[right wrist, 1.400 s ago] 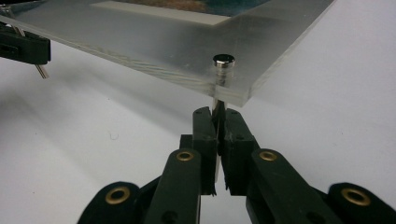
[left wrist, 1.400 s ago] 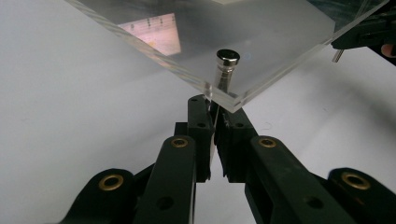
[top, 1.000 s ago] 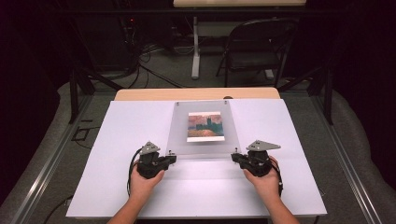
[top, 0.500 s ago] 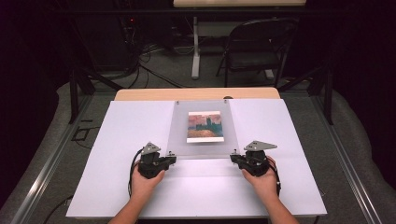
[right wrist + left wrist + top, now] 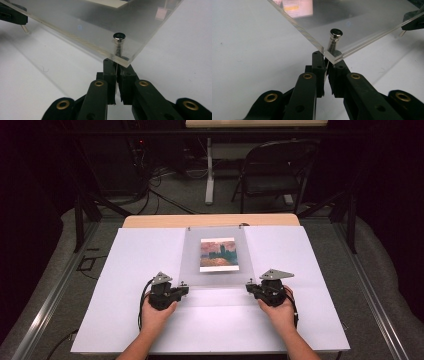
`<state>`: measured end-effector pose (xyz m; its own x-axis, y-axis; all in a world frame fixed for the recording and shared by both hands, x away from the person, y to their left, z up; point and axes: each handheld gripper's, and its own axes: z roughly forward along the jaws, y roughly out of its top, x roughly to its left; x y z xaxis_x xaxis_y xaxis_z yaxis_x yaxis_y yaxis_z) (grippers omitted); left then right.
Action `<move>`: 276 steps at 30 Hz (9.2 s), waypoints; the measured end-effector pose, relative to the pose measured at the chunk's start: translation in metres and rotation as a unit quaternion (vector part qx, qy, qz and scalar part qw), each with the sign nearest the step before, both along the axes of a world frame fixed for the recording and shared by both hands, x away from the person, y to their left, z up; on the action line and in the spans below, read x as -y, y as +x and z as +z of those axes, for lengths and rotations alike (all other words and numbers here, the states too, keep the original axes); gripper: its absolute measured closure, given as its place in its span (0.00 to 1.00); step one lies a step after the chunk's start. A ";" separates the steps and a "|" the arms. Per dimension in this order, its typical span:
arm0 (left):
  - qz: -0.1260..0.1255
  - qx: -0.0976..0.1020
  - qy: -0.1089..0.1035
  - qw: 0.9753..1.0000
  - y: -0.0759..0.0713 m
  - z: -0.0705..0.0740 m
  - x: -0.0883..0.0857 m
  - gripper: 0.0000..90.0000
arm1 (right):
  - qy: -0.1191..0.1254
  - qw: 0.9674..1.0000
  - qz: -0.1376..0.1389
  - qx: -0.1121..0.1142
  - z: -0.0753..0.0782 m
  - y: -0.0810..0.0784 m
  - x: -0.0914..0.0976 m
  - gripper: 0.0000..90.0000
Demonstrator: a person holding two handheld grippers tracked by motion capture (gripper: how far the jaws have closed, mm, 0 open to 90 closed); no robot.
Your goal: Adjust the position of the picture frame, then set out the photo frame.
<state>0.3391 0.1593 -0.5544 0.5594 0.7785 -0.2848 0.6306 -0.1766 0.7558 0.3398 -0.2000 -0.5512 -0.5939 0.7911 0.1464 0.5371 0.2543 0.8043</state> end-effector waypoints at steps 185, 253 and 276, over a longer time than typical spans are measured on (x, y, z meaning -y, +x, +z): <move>0.081 -0.030 0.033 0.996 0.155 0.068 -0.008 0.23 | -0.002 0.993 -0.111 -0.050 0.051 0.151 0.006 0.15; 0.044 -0.141 -0.010 0.989 0.173 0.017 0.014 0.22 | 0.038 0.982 -0.059 -0.174 0.016 0.171 -0.021 0.17; 0.061 -0.148 0.004 0.987 0.174 0.020 0.019 0.22 | 0.036 0.982 -0.064 -0.174 0.017 0.171 -0.024 0.16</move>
<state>0.5130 0.1401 -0.5339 0.3541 0.8374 -0.4164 0.8410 -0.0904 0.5334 0.5106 -0.1764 -0.5340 -0.3943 0.8358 0.3821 0.8067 0.1156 0.5796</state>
